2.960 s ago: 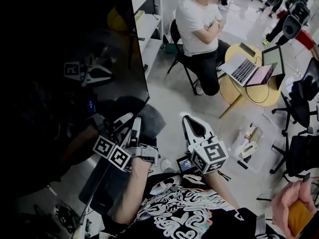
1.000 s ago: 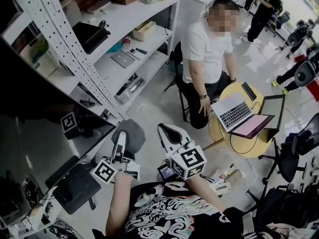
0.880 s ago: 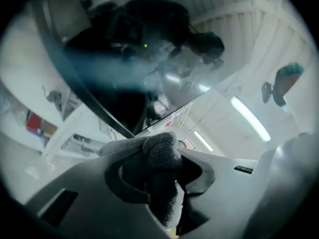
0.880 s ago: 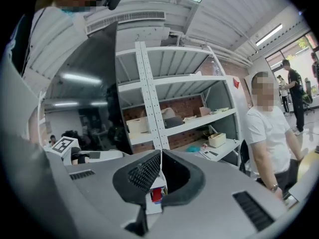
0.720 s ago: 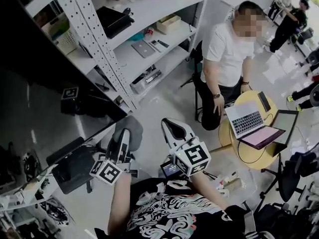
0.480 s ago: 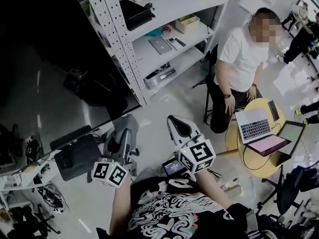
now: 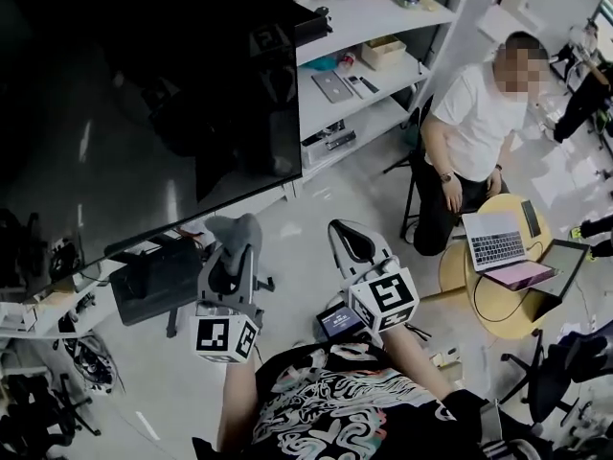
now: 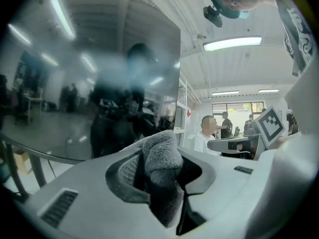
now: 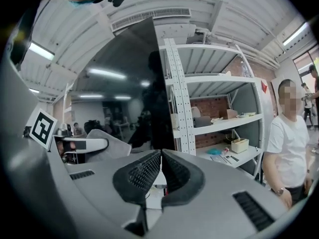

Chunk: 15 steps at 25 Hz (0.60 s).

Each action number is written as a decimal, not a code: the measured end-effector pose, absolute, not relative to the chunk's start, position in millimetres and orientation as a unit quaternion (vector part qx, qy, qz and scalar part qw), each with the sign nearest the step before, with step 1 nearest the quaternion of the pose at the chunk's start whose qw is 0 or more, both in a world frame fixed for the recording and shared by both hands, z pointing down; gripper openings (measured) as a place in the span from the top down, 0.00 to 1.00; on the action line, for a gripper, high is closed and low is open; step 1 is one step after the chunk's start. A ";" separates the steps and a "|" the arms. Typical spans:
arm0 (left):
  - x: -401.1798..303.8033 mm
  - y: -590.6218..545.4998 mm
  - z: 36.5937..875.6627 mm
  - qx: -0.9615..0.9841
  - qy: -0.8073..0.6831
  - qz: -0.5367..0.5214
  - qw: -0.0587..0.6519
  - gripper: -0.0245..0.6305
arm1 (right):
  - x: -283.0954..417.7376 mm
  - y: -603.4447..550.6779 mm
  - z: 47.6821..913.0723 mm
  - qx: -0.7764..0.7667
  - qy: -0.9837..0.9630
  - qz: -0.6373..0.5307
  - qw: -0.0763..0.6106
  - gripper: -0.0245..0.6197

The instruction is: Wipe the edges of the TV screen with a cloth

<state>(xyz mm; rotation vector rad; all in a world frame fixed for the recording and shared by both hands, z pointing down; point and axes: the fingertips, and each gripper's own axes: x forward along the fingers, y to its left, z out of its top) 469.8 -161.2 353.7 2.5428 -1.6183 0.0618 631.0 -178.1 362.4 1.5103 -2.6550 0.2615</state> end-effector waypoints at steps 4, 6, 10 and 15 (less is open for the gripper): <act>453.7 -121.8 348.4 0.841 -0.539 0.018 0.045 0.75 | 614.1 -139.3 362.5 0.492 -0.866 0.073 0.044 0.91; 447.5 -98.7 346.1 0.840 -0.541 0.022 0.033 0.75 | 607.4 -115.2 360.6 0.494 -0.866 0.063 0.048 0.91; 431.7 -54.0 343.0 0.838 -0.544 0.028 0.016 0.75 | 596.3 -67.5 358.1 0.502 -0.862 0.054 0.052 0.91; 421.4 -17.0 339.8 0.838 -0.545 0.024 0.005 0.75 | 594.2 -26.4 353.0 0.509 -0.858 0.045 0.053 0.91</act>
